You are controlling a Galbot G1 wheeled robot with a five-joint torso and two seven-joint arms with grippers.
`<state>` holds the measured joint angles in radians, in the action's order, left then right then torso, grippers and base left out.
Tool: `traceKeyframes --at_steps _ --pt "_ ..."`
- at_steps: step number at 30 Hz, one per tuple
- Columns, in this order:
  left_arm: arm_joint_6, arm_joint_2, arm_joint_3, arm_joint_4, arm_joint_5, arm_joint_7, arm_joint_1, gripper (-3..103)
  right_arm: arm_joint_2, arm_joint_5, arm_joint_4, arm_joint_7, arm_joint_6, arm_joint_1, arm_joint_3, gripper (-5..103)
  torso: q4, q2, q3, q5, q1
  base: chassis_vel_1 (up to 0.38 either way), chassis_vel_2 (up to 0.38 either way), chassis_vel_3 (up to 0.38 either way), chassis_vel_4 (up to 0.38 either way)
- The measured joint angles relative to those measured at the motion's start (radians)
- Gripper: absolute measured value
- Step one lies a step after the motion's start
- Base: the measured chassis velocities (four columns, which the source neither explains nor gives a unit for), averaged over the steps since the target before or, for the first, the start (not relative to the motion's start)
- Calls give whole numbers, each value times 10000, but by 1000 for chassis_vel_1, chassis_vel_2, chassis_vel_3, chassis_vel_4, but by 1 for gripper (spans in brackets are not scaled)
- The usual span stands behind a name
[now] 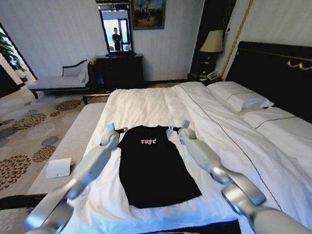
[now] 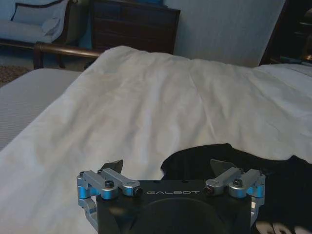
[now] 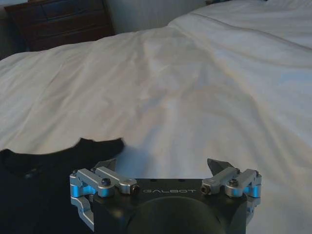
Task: Fold the clothes on the bed.
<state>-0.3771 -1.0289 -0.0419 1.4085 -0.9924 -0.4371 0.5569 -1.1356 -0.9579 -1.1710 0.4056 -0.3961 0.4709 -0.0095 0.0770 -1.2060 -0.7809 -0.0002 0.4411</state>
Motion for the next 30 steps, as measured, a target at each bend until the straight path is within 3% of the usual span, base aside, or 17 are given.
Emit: traceKeyframes --at_steps 2,4,7,14,23,26,30 --pt "72 375 344 843 5 -35 659 100 677 -299 -1007 142 -84 523 202 100 6 0 0 3 -2 0 0 0 0" --pt "131 529 535 1166 8 -31 973 100 930 -447 -1468 190 -110 762 340 100 9 0 1 5 -2 0 0 0 0" --pt "282 1071 1247 2393 23 -62 2241 100 1594 -872 -2994 247 -204 1771 1083 100 -1 1 -1 -2 1 0 0 0 0" --pt "519 1808 2335 4527 216 163 4461 100 2089 -883 -5229 64 -172 4385 2762 100 4 -1 1 4 -4 0 0 0 0" --pt "606 1130 4054 6262 450 465 7131 100 1792 -794 -7457 8 -152 7194 4543 100 0 1 -3 -3 5 0 0 0 0" --pt "670 606 4803 6858 569 759 8604 100 1290 -775 -8273 -76 -182 8664 5248 100 0 0 0 2 0 0 0 0 0" --pt "747 183 5188 7310 672 956 9435 100 731 -777 -8758 -151 -221 9582 5633 100 0 -1 1 0 -2 0 0 0 0"
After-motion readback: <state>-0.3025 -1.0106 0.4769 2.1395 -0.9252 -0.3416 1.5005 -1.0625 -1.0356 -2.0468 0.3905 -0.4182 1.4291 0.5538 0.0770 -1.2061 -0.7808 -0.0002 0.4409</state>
